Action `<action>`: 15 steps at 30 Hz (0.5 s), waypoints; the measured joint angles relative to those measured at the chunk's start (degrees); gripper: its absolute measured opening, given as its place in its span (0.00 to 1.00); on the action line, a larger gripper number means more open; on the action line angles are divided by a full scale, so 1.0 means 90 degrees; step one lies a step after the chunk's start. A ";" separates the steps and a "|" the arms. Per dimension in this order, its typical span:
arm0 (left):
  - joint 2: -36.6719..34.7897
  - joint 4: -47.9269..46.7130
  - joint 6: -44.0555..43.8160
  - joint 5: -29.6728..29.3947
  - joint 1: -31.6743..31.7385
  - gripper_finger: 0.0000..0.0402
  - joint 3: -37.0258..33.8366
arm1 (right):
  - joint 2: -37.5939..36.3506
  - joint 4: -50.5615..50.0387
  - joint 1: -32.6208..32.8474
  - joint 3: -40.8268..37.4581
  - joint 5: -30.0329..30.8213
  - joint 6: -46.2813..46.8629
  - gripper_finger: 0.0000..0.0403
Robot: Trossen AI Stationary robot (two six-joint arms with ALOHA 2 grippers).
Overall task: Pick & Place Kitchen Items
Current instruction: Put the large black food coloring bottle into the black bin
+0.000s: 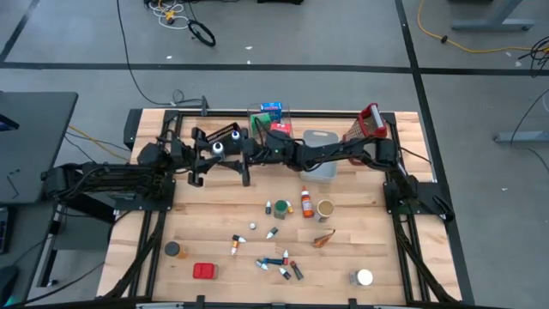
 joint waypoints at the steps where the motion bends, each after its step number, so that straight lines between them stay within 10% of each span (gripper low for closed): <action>1: 0.0002 -0.0035 0.0031 -0.0001 0.0001 0.45 0.0002 | -0.0033 -0.0151 -0.0006 0.0000 -0.0010 -0.0023 0.38; 15: -0.0002 -0.0586 0.0328 -0.0153 0.0010 0.63 0.0010 | -0.0947 -0.3430 -0.0041 -0.0012 0.1221 -0.0920 0.38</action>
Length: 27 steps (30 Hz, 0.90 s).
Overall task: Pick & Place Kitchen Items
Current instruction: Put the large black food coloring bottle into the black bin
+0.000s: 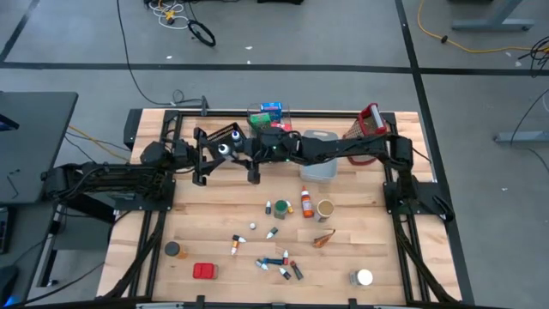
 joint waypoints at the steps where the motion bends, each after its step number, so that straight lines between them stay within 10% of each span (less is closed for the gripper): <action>1: 0.0000 0.0002 -0.0002 -0.0056 0.0000 0.64 0.0000 | -0.0050 -0.0134 0.0002 0.0000 0.0102 -0.0026 0.38; 27: 0.0004 -0.0236 -0.0195 -0.0202 -0.0002 0.55 0.0034 | -0.0073 -0.0400 0.0191 0.0000 0.0230 -0.0043 0.38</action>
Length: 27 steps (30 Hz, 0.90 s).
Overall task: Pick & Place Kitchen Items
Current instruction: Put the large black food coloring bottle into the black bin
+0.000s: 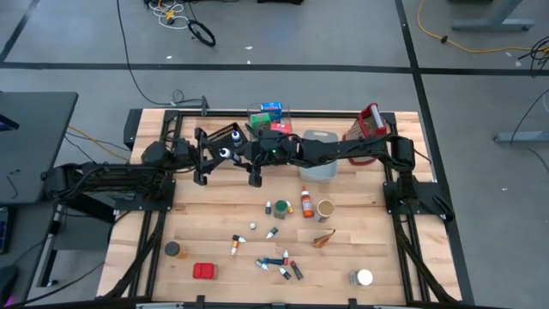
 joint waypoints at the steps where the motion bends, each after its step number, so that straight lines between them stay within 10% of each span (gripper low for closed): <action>1: 0.0003 -0.0061 -0.0001 -0.0013 0.0001 0.55 0.0034 | 0.0000 0.0039 -0.0004 0.0000 -0.0017 0.0080 0.38; 27: -0.0008 -0.1412 0.0086 0.0336 0.0000 0.31 0.0747 | 0.0192 0.0156 -0.0006 0.0009 -0.0009 0.0195 0.38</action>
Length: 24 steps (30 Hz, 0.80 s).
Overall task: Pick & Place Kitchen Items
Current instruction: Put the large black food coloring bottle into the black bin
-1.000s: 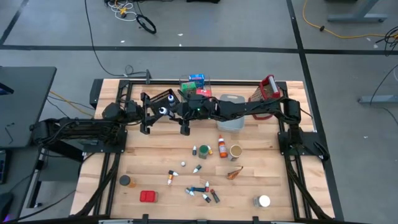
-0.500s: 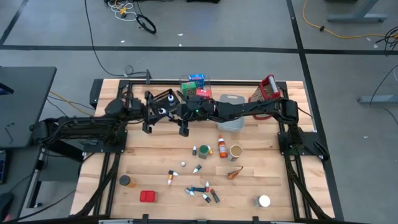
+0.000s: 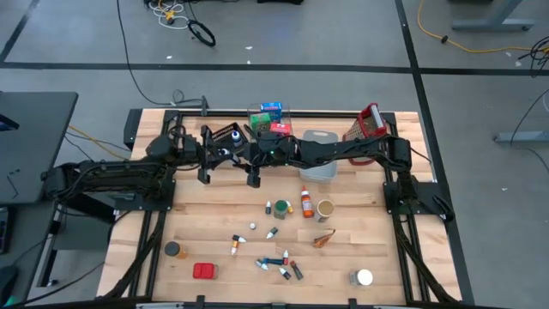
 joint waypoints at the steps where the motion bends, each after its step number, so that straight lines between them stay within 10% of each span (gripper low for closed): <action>1: -0.0001 -0.0022 -0.0012 -0.0002 0.0000 0.32 0.0003 | 0.0000 -0.0002 0.0000 -0.0002 -0.0001 -0.0002 0.38; 24: 0.0011 -0.0176 -0.0158 -0.0461 0.0004 0.30 -0.0009 | -0.0022 -0.0168 0.0009 -0.0002 0.0476 -0.0316 0.48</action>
